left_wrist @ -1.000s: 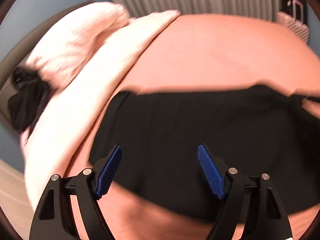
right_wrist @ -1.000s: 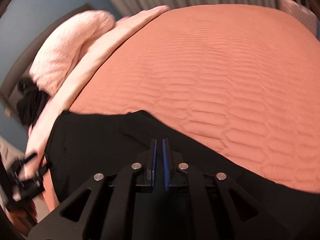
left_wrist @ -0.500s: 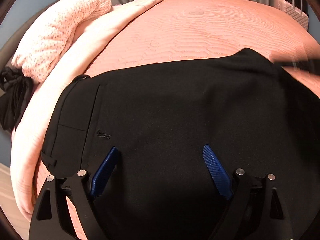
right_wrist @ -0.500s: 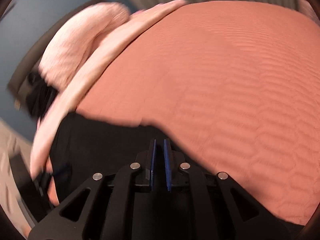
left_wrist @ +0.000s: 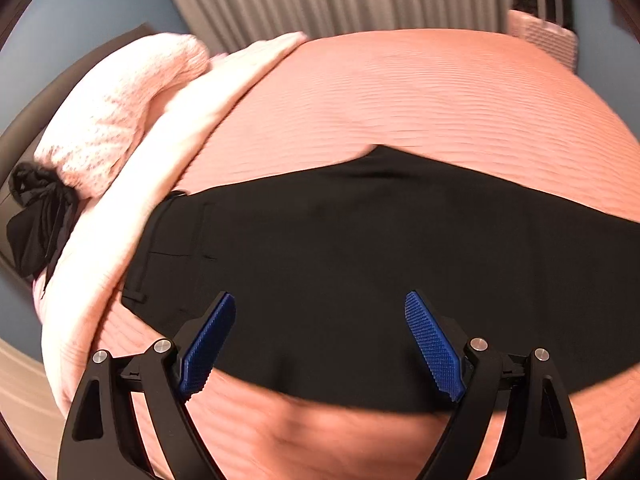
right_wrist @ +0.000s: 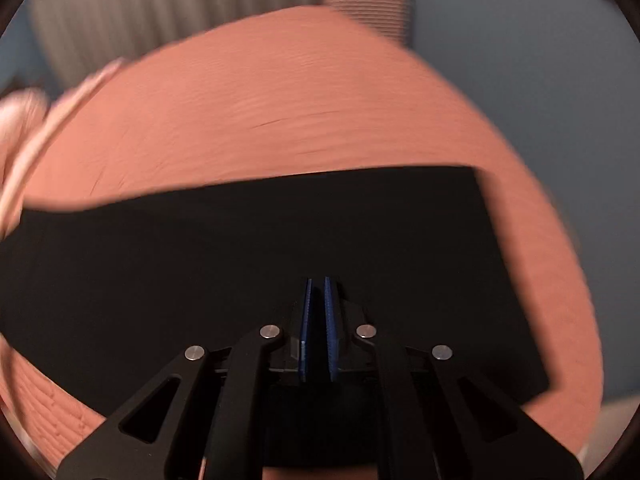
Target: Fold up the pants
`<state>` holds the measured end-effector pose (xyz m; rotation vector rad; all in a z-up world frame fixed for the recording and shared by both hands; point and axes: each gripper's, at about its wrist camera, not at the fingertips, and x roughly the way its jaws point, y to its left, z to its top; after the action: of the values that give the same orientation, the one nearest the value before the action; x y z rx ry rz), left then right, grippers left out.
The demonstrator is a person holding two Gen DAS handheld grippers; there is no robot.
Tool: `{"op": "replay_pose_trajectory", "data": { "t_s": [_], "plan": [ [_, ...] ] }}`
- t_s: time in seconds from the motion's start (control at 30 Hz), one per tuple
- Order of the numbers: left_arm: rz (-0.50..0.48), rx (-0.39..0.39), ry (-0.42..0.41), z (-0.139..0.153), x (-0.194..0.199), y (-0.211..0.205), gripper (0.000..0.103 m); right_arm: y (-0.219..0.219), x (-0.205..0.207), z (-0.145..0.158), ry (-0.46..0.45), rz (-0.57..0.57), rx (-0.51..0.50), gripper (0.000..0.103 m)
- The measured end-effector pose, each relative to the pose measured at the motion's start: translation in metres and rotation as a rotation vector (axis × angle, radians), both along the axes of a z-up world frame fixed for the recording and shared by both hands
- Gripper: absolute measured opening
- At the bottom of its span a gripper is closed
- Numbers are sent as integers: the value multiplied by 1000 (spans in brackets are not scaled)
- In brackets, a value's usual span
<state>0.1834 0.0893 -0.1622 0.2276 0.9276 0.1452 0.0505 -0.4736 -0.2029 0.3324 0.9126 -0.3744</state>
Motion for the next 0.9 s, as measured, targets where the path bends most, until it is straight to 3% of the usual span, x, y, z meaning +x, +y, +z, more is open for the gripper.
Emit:
{"op": "replay_pose_trajectory", "data": {
  "t_s": [0.13,0.2,0.23,0.27,0.4,0.53,0.63,0.7,0.8,0.9],
  "plan": [
    [-73,-12,-15,7,-26,-60,85,-66,-7,19,-78,9,40,10],
    [-101,-21,-21,10,-37,-87,85,-77,18,14,-62,68,126,29],
    [-116,-23,-18,10,-40,-101,85,-88,23,8,-35,70,128,52],
    [-138,-24,-15,12,-44,-115,85,-87,32,4,-28,82,112,57],
    [-210,1,-27,18,-59,-160,85,-71,59,0,-47,180,74,56],
    [-262,45,-15,15,-65,-187,85,-60,76,-9,15,259,4,20],
    [-276,65,-10,14,-67,-195,85,-59,74,-2,-14,278,-40,13],
    [-273,69,-9,14,-68,-197,85,-63,74,8,-70,276,-33,13],
    [-267,58,-3,14,-69,-203,85,-66,90,-19,15,283,-20,22],
    [-255,73,-10,19,-71,-200,85,-67,62,8,-74,193,-46,27]
  ]
}}
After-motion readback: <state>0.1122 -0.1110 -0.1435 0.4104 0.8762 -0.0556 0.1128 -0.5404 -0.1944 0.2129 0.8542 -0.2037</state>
